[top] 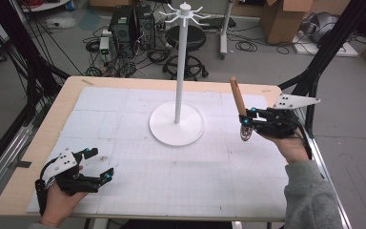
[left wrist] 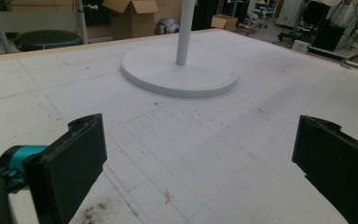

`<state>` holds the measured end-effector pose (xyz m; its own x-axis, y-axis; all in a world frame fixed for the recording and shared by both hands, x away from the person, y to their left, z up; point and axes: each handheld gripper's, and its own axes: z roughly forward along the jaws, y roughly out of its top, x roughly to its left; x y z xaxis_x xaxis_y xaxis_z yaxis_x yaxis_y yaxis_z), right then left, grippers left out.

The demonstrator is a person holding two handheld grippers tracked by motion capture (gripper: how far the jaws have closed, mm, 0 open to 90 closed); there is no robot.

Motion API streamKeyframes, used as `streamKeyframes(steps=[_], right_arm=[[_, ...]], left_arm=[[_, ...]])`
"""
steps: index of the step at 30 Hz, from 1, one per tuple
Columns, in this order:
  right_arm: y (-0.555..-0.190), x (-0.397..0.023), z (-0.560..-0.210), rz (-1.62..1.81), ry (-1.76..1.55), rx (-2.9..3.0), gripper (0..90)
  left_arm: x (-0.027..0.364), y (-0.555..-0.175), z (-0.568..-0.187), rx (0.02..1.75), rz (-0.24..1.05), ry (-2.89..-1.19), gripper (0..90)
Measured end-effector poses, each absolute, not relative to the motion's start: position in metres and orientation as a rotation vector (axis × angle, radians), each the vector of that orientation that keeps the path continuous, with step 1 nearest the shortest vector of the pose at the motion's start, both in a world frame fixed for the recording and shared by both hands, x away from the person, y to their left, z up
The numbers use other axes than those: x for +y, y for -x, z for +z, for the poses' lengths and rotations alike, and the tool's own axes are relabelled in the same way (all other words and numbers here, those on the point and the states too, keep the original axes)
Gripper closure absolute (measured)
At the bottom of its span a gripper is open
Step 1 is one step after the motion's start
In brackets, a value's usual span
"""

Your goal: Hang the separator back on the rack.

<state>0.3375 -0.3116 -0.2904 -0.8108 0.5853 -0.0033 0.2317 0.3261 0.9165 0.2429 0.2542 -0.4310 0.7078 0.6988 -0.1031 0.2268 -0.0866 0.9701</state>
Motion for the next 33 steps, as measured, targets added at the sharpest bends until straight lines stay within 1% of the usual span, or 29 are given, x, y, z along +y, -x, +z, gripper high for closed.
streamKeyframes(steps=[33], right_arm=[[-0.349,-0.28,-0.257,1.538,-0.75,2.148,69.8]], left_arm=[[0.255,-0.242,-0.431,0.755,0.464,-1.648,3.4]])
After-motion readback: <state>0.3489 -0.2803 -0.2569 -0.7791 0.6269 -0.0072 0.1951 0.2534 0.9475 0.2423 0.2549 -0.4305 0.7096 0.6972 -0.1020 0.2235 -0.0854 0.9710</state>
